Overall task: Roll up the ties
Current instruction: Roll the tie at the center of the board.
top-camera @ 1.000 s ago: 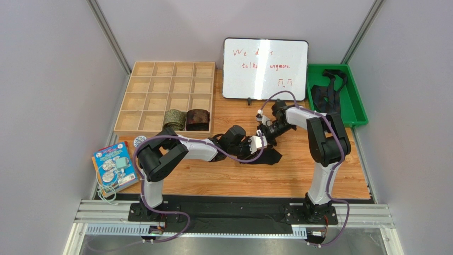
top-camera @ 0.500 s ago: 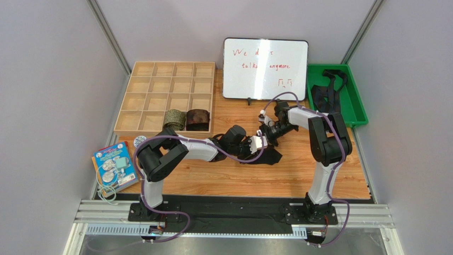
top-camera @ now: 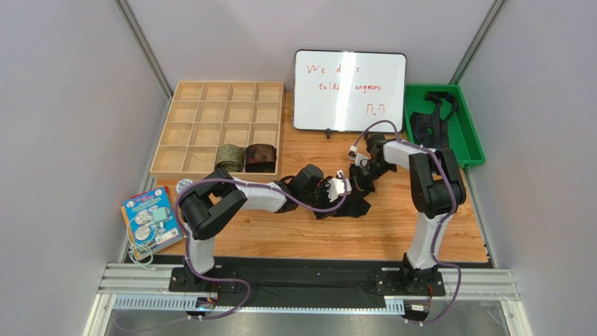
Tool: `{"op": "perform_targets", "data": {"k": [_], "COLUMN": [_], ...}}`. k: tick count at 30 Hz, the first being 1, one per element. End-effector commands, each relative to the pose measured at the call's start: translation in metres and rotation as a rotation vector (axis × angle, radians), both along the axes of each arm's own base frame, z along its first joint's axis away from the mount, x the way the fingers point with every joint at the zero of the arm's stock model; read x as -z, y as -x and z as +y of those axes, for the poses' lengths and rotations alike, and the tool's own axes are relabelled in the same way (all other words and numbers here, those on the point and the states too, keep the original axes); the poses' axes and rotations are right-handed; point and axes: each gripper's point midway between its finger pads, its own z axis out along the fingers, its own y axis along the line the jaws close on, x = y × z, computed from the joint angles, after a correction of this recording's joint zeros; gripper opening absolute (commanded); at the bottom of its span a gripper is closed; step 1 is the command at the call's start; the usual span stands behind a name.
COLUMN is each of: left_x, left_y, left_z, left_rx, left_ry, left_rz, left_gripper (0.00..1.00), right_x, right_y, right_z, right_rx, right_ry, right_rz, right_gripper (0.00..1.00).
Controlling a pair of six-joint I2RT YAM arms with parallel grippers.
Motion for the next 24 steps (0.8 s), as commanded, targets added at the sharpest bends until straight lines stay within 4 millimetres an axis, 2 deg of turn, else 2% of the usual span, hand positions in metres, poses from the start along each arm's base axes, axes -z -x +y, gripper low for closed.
{"op": "perform_targets", "data": {"k": [1,8,12,15,17,19,20,21,23,24], "left_x": [0.043,0.02,0.023,0.04,0.05,0.052,0.053,0.053,0.054,0.055], "left_y": [0.03,0.025,0.026,0.03,0.032,0.035,0.036,0.036,0.035,0.036], "left_z": [0.042,0.033,0.031,0.042,0.053,0.056,0.058,0.059,0.056,0.056], "left_rx": [-0.019,-0.028,-0.013,-0.016,-0.021,-0.01,-0.014,-0.016,-0.035,-0.041], "left_ry": [-0.192,-0.107,-0.104,-0.147,-0.184,-0.191,-0.196,-0.197,-0.197,-0.199], "left_rz": [0.135,0.102,0.107,0.11,0.102,0.093,0.099,0.103,0.124,0.131], "left_gripper": [0.71,0.75,0.34,0.24,0.23,0.23,0.24,0.25,0.28,0.29], "right_x": [0.031,0.035,0.026,0.012,0.002,-0.016,-0.028,-0.041,-0.054,-0.062], "right_y": [-0.016,-0.017,-0.02,-0.025,-0.028,-0.035,-0.034,-0.031,-0.024,-0.019], "right_z": [-0.029,-0.031,-0.018,-0.011,-0.009,-0.001,0.002,0.011,0.019,0.025], "right_rx": [-0.032,-0.052,-0.061,-0.082,-0.09,-0.103,-0.099,-0.09,-0.08,-0.066], "right_ry": [0.2,0.249,0.177,0.122,0.102,0.042,0.01,-0.055,-0.122,-0.172], "right_rz": [-0.096,-0.107,-0.105,-0.131,-0.136,-0.161,-0.167,-0.161,-0.145,-0.122], "right_gripper": [0.0,0.0,0.0,0.0,0.0,0.0,0.02,0.16,0.34,0.38]}}
